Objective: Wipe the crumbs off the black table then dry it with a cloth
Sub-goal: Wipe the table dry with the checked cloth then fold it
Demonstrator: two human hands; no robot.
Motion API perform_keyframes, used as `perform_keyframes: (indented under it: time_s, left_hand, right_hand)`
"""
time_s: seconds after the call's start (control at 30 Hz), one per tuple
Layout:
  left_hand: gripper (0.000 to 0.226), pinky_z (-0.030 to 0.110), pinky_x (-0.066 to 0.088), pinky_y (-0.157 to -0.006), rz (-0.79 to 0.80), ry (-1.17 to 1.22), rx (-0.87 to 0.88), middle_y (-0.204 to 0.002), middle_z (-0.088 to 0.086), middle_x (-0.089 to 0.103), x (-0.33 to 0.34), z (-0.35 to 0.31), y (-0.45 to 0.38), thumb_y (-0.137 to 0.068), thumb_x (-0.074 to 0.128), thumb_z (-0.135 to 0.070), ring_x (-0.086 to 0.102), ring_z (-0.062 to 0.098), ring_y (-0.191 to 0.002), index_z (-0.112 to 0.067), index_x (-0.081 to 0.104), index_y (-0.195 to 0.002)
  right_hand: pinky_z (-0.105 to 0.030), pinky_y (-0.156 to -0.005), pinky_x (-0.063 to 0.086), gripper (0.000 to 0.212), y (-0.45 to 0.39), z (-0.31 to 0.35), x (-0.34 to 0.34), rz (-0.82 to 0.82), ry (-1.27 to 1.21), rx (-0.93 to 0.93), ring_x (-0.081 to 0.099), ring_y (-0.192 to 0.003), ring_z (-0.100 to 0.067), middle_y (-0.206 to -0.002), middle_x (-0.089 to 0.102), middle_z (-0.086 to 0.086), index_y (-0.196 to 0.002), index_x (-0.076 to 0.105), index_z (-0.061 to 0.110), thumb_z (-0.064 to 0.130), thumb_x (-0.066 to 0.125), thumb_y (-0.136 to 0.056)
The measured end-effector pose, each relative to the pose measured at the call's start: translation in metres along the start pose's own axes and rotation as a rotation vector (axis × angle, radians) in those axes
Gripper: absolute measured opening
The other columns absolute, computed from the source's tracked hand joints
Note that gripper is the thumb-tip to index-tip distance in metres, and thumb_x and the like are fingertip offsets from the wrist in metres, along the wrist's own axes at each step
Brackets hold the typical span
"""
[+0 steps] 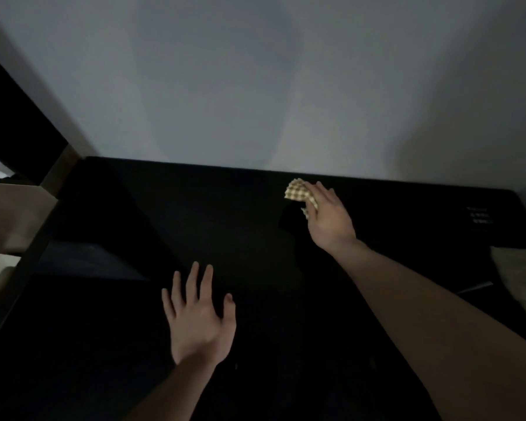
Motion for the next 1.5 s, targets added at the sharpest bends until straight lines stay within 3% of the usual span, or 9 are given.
perform_keyframes:
  time_s: [0.13, 0.37, 0.53, 0.63, 0.8, 0.93, 1.03, 1.33, 1.5]
  left_hand:
    - [0.069, 0.053, 0.006, -0.131, -0.016, -0.025, -0.008, -0.172, -0.008, 0.017, 0.004, 0.001, 0.0, -0.096, 0.041, -0.058, 0.003, 0.025, -0.161, -0.034, 0.028, -0.16]
    - [0.07, 0.052, 0.008, -0.131, -0.025, -0.02, -0.019, -0.171, -0.008, 0.022, 0.0, -0.003, 0.002, -0.094, 0.038, -0.058, 0.006, 0.023, -0.161, -0.032, 0.033, -0.159]
    - [0.072, 0.052, 0.007, -0.131, -0.027, -0.011, -0.036, -0.171, -0.008, 0.022, -0.002, -0.003, 0.002, -0.092, 0.037, -0.057, 0.006, 0.022, -0.161, -0.032, 0.033, -0.159]
    - [0.071, 0.052, 0.006, -0.131, -0.025, 0.005, -0.039, -0.171, -0.008, 0.021, -0.002, -0.004, 0.003, -0.092, 0.039, -0.057, 0.005, 0.022, -0.161, -0.032, 0.034, -0.159]
    - [0.07, 0.052, 0.007, -0.131, -0.018, -0.022, -0.04, -0.171, -0.009, 0.02, -0.002, -0.005, 0.002, -0.092, 0.037, -0.058, 0.005, 0.022, -0.161, -0.033, 0.033, -0.158]
    - [0.071, 0.051, 0.006, -0.131, -0.023, -0.028, -0.041, -0.171, -0.009, 0.019, -0.001, -0.004, 0.001, -0.093, 0.037, -0.058, 0.003, 0.021, -0.161, -0.033, 0.032, -0.159]
    - [0.07, 0.05, 0.005, -0.131, -0.032, -0.029, -0.04, -0.171, -0.01, 0.019, 0.0, -0.004, 0.0, -0.093, 0.038, -0.058, 0.003, 0.02, -0.161, -0.033, 0.032, -0.158]
    - [0.07, 0.053, 0.007, -0.131, -0.031, -0.043, -0.05, -0.171, -0.01, 0.021, 0.001, -0.004, 0.001, -0.093, 0.038, -0.059, 0.005, 0.022, -0.161, -0.034, 0.032, -0.158]
    - [0.067, 0.052, 0.008, -0.131, -0.037, -0.041, -0.053, -0.17, -0.009, 0.022, -0.001, -0.007, 0.003, -0.096, 0.044, -0.055, 0.007, 0.021, -0.161, -0.033, 0.033, -0.158]
  right_hand:
    - [-0.047, -0.13, 0.013, 0.052, 0.007, -0.006, 0.047, 0.146, 0.198, -0.136, 0.017, -0.16, -0.028, -0.171, 0.026, -0.004, -0.16, 0.036, 0.026, 0.029, 0.041, -0.108]
    - [-0.045, -0.13, -0.002, 0.057, 0.124, 0.001, 0.061, 0.261, 0.173, -0.351, -0.004, -0.162, -0.018, -0.175, 0.008, 0.007, -0.164, 0.021, 0.036, 0.035, 0.03, -0.108]
    - [-0.037, -0.125, -0.009, 0.058, 0.224, -0.008, 0.057, 0.393, 0.238, -0.511, 0.001, -0.162, -0.018, -0.174, 0.015, 0.009, -0.162, 0.03, 0.032, 0.038, 0.036, -0.104]
    - [-0.038, -0.126, 0.0, 0.06, 0.205, -0.018, 0.05, 0.418, 0.295, -0.579, 0.012, -0.161, -0.019, -0.172, 0.023, 0.008, -0.161, 0.032, 0.032, 0.037, 0.04, -0.102]
    - [-0.048, -0.129, 0.014, 0.055, 0.088, -0.029, 0.042, 0.325, 0.263, -0.397, 0.02, -0.16, -0.028, -0.171, 0.027, 0.001, -0.16, 0.038, 0.029, 0.042, 0.03, -0.106]
    - [-0.052, -0.13, -0.005, 0.061, -0.004, -0.041, 0.028, 0.295, 0.243, -0.088, -0.007, -0.162, -0.029, -0.176, 0.003, 0.001, -0.165, 0.02, 0.036, 0.057, 0.023, -0.108]
    - [-0.052, -0.129, -0.008, 0.061, -0.031, -0.045, 0.028, 0.253, 0.208, 0.054, -0.01, -0.161, -0.033, -0.176, -0.004, -0.001, -0.165, 0.016, 0.037, 0.058, 0.019, -0.107]
    - [-0.046, -0.131, 0.001, 0.061, 0.091, -0.041, 0.035, 0.2, 0.227, -0.264, -0.007, -0.162, -0.02, -0.175, -0.001, 0.0, -0.166, 0.016, 0.021, 0.039, 0.023, -0.109]
    - [-0.033, -0.126, -0.019, 0.063, 0.22, -0.053, 0.026, 0.405, 0.231, -0.376, -0.023, -0.158, -0.01, -0.173, -0.017, 0.009, -0.166, 0.001, 0.03, 0.038, 0.026, -0.109]
Point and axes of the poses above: each hand's wrist, its own y-axis away from the middle knuckle, its own x-axis out of the palm, z = x × y, the point moved 5 cm from there along -y, towards the middle knuckle
